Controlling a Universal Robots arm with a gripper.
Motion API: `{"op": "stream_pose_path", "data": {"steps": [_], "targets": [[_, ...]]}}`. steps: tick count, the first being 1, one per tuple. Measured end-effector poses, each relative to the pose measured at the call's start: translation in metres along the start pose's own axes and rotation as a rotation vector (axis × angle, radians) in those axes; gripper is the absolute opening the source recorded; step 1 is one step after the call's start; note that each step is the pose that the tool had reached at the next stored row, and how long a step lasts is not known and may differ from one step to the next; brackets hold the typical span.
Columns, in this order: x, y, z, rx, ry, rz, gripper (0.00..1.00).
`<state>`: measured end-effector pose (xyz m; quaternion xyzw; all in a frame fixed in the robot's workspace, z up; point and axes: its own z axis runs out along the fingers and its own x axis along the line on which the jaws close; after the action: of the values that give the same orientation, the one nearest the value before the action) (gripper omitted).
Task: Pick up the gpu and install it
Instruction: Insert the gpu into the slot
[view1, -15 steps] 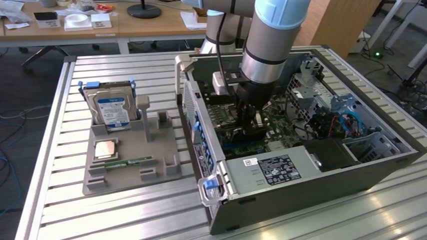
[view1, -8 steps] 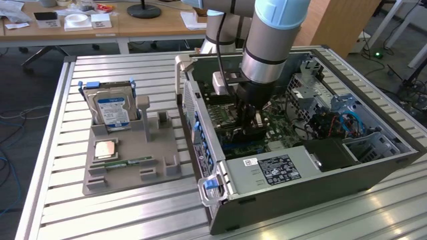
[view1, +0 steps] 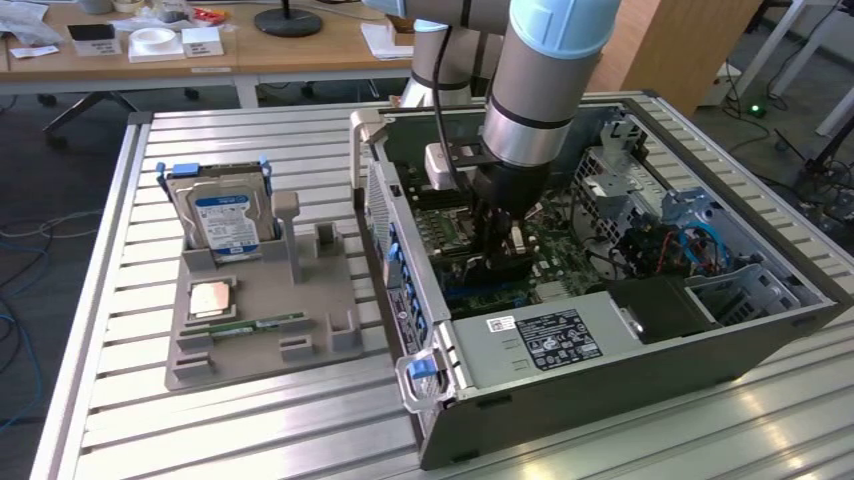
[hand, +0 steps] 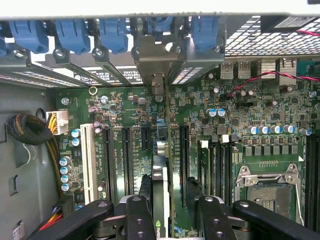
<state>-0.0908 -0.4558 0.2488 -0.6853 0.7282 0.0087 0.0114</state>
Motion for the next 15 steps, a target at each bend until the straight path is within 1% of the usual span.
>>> {"op": "stream_pose_path", "data": {"steps": [15], "targets": [[-0.0005, 0.0000, 0.0000, 0.0000, -0.0001, 0.002, 0.40]]}}
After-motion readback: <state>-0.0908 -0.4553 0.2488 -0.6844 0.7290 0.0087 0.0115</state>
